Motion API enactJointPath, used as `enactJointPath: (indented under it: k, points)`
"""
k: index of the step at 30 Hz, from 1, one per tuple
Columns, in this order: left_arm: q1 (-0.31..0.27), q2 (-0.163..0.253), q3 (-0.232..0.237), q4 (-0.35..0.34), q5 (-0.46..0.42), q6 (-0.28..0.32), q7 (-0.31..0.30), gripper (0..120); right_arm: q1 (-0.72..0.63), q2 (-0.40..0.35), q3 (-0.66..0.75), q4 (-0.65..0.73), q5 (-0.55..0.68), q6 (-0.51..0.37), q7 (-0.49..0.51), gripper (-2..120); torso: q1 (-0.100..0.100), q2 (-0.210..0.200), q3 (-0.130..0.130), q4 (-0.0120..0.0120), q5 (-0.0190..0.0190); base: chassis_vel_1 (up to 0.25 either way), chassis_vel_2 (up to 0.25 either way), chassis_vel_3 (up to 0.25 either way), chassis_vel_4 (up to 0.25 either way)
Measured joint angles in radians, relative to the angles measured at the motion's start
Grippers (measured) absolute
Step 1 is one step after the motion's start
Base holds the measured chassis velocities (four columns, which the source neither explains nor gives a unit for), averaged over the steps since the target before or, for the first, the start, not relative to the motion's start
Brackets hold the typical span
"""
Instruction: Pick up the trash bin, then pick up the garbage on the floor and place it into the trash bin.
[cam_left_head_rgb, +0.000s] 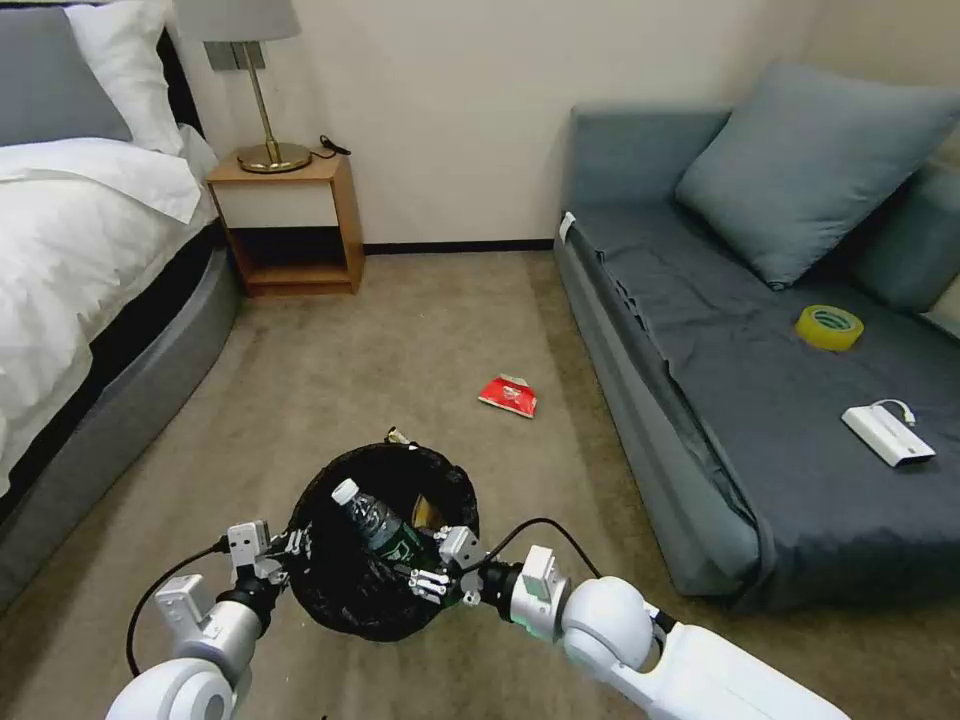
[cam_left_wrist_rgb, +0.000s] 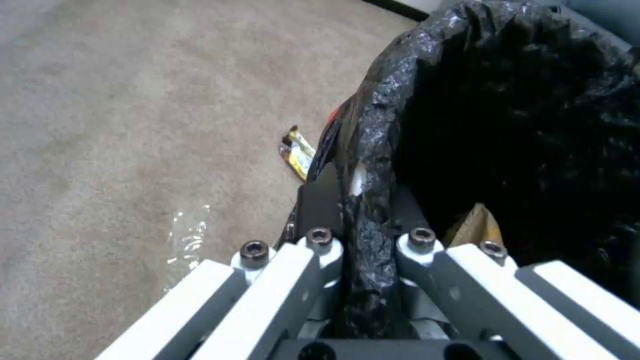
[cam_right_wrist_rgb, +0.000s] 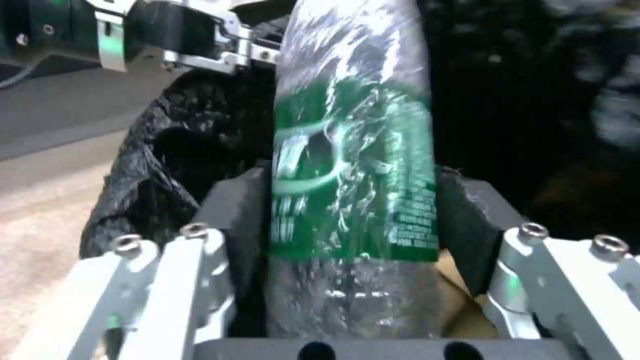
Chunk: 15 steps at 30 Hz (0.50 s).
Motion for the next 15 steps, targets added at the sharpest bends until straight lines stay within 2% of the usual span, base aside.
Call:
enactJointPath:
  k: [4,10,14,15]
  points:
    - [-0.003,-0.022,0.016,-0.005,0.011,-0.001,-0.011,4,-0.043,-0.032,0.051,0.031,-0.012,0.011,0.001,83,0.0,0.0,0.0,-0.0001,-0.0001,0.0,0.0,0.0,0.0]
    - [0.0,-0.029,0.02,-0.005,0.024,-0.018,-0.018,4,-0.099,-0.022,0.134,0.041,-0.074,0.05,-0.004,98,0.0,0.0,0.0,0.0,-0.0001,0.0,0.0,0.0,0.0]
    - [-0.004,-0.027,-0.009,0.001,0.076,-0.048,-0.013,4,-0.185,0.007,0.23,0.08,-0.233,0.14,0.207,100,0.0,0.0,0.0,0.0001,0.0,0.0,0.0,0.0,0.0]
    - [-0.004,-0.027,-0.009,0.001,0.076,-0.048,-0.013,4,-0.185,0.007,0.23,0.08,-0.233,0.14,0.207,100,0.0,0.0,0.0,0.0001,0.0,0.0,0.0,0.0,0.0]
